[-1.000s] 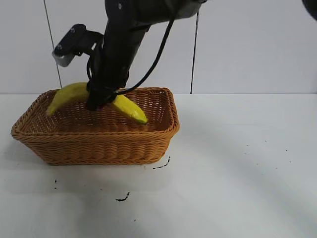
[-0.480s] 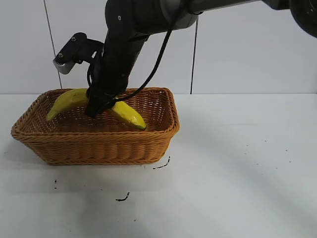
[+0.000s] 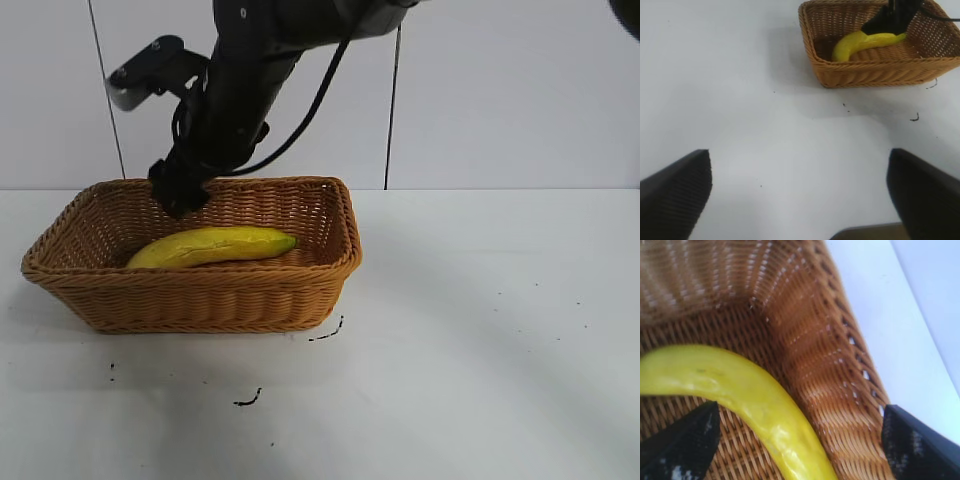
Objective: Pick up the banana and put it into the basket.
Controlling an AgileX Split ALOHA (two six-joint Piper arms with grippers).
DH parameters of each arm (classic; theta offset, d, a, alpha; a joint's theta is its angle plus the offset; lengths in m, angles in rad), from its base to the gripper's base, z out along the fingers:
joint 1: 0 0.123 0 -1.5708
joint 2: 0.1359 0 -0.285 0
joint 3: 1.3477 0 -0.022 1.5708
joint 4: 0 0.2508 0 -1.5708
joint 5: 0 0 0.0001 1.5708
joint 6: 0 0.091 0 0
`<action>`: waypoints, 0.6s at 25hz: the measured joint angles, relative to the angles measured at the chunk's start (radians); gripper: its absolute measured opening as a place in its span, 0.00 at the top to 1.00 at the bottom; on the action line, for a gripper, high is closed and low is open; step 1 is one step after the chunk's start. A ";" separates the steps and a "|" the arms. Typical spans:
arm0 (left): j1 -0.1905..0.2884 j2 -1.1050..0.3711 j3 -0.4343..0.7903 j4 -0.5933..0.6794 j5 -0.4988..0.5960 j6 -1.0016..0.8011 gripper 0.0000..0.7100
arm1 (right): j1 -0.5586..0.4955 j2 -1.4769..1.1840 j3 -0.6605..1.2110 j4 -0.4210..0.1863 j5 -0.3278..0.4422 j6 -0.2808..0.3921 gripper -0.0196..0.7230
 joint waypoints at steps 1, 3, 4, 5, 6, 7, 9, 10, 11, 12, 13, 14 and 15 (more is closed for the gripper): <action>0.000 0.000 0.000 0.000 0.000 0.000 0.03 | -0.029 0.000 -0.016 0.017 0.039 0.013 0.14; 0.000 0.000 0.000 0.000 0.000 0.000 0.03 | -0.086 0.000 -0.049 0.077 0.103 0.029 0.14; 0.000 0.000 0.000 0.000 0.000 0.000 0.03 | -0.118 0.000 -0.060 0.107 0.132 0.042 0.14; 0.000 0.000 0.000 0.000 0.000 0.000 0.03 | -0.150 0.000 -0.065 0.126 0.155 0.057 0.14; 0.000 0.000 0.000 0.000 0.000 0.000 0.03 | -0.182 0.000 -0.068 0.142 0.178 0.074 0.14; 0.000 0.000 0.000 0.000 0.000 0.000 0.03 | -0.210 0.000 -0.068 0.146 0.198 0.092 0.14; 0.000 0.000 0.000 0.000 0.000 0.000 0.03 | -0.275 0.000 -0.068 0.142 0.239 0.116 0.15; 0.000 0.000 0.000 0.000 0.000 0.000 0.03 | -0.307 0.000 -0.068 0.135 0.252 0.122 0.15; 0.000 0.000 0.000 0.000 0.000 0.000 0.03 | -0.332 0.000 -0.068 0.128 0.264 0.124 0.15; 0.000 0.000 0.000 0.000 0.000 0.000 0.03 | -0.360 0.000 -0.068 0.123 0.274 0.127 0.15; 0.000 0.000 0.000 0.000 0.000 0.000 0.03 | -0.386 0.000 -0.068 0.119 0.287 0.127 0.15; 0.000 0.000 0.000 0.000 0.000 0.000 0.03 | -0.406 0.000 -0.068 0.117 0.299 0.127 0.15; 0.000 0.000 0.000 0.000 0.000 0.000 0.03 | -0.427 0.000 -0.068 0.115 0.313 0.127 0.15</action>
